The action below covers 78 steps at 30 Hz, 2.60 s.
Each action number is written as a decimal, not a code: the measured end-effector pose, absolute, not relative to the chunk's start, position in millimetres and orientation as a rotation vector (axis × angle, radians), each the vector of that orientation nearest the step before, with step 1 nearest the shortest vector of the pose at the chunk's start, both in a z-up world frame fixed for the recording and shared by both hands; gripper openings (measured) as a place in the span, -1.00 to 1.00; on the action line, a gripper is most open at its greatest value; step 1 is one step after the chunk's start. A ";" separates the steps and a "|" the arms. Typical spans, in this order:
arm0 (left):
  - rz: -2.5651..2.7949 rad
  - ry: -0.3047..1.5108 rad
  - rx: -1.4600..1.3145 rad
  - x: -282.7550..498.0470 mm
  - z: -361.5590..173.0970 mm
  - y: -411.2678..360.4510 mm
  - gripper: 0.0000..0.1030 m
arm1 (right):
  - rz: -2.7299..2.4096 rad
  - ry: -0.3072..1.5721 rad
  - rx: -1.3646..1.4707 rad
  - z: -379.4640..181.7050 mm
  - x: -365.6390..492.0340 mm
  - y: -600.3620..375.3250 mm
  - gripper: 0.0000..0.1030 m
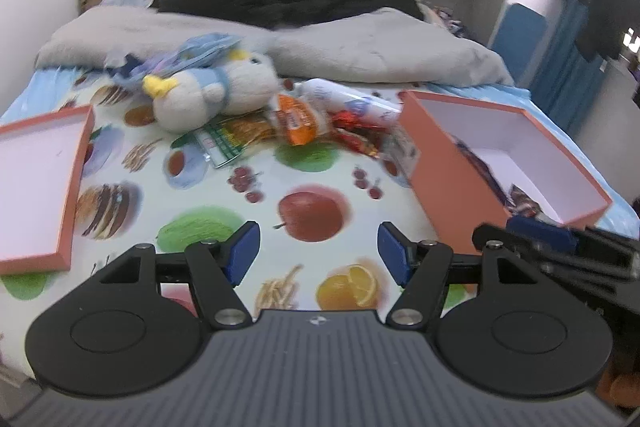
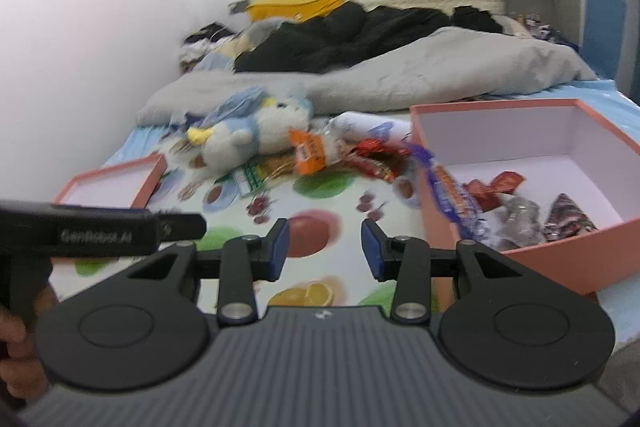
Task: Organize snacks
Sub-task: 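Withdraw both open tools from the box back toward the snack pile, then grasp the orange-and-white snack bag with the right tool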
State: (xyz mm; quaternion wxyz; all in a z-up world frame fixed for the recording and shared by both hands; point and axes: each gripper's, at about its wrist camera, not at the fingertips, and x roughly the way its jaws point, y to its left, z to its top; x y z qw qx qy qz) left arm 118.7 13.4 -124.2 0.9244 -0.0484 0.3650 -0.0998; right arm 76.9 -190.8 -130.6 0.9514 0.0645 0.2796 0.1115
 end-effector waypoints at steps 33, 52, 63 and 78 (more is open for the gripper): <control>-0.150 0.790 0.121 334.2 -280.8 42.1 0.36 | 0.299 0.594 -0.005 -201.3 303.5 -130.1 0.42; -0.174 0.672 0.265 384.8 -295.7 28.6 0.33 | 0.331 0.660 -0.100 -233.0 367.3 -111.9 0.46; -0.180 0.679 0.204 398.8 -295.4 33.8 -0.49 | 0.302 0.677 -0.114 -241.2 374.4 -110.8 0.32; -0.130 0.712 0.178 354.6 -278.1 40.6 -0.75 | 0.294 0.649 -0.172 -213.3 335.9 -110.9 -0.29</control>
